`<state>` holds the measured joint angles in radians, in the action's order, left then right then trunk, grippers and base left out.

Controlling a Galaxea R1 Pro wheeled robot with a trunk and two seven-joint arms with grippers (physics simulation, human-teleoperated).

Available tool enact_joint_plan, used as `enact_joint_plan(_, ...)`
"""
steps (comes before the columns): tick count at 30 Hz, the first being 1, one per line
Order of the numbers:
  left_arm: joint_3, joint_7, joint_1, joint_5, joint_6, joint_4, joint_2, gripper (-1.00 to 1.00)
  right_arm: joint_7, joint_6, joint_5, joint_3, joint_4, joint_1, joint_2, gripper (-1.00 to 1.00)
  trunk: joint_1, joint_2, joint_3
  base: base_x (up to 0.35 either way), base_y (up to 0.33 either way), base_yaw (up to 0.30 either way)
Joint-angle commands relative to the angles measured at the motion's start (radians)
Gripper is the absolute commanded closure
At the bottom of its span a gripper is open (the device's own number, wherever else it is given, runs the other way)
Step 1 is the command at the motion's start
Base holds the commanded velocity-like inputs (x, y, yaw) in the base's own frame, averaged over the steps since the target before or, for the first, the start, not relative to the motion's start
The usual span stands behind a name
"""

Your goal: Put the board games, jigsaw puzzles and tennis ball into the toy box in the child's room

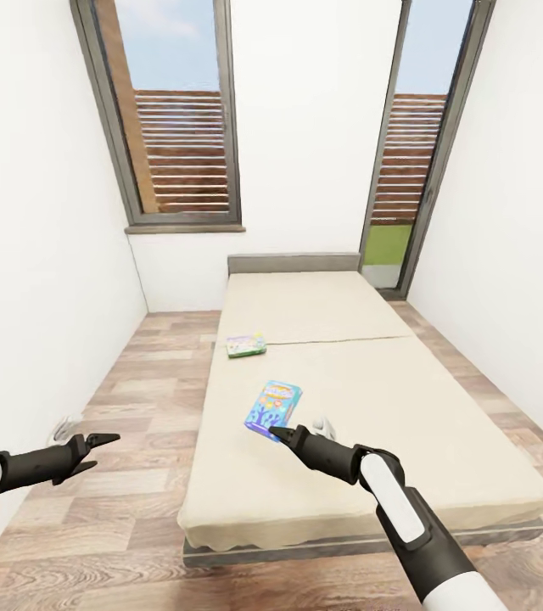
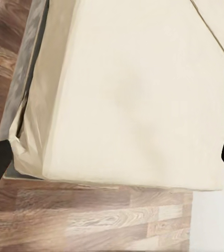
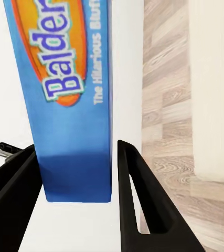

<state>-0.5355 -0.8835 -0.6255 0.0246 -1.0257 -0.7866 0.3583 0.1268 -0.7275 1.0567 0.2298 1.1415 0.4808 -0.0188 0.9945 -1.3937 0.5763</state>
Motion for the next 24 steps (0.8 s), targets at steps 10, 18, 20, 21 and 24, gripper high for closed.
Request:
enact_joint_plan(10, -0.002, -0.148, 0.000, 0.003, -0.013, 0.000, 0.022, -1.00, 0.043, -0.003, -0.006, -0.004, -0.002, 0.001, 0.004, 1.00, -0.038, 0.070, -0.030, 0.000, 0.000, -0.280)
enact_joint_plan(18, -0.002, -0.222, 0.000, 0.006, -0.012, 0.000, 0.041, -1.00, 0.045, -0.001, -0.005, -0.005, -0.002, 0.000, 0.005, 1.00, -0.069, 0.126, -0.056, 0.000, 0.000, -0.281)
enact_joint_plan(20, -0.001, -0.240, 0.000, 0.004, -0.012, 0.000, 0.042, -1.00, 0.045, -0.001, -0.005, -0.006, -0.003, -0.001, 0.006, 1.00, -0.077, 0.140, -0.062, 0.000, 0.000, -0.281)
enact_joint_plan(21, -0.001, -0.245, 0.000, 0.004, -0.012, 0.000, 0.042, -1.00, 0.045, -0.001, -0.005, -0.009, -0.005, 0.000, 0.007, 1.00, -0.081, 0.147, -0.065, 0.000, 0.000, -0.281)
enact_joint_plan(24, 0.000, -0.252, 0.000, 0.003, -0.011, 0.000, 0.041, -1.00, 0.045, -0.001, -0.004, -0.019, -0.007, 0.000, 0.017, 1.00, -0.092, 0.168, -0.074, 0.000, 0.000, -0.281)
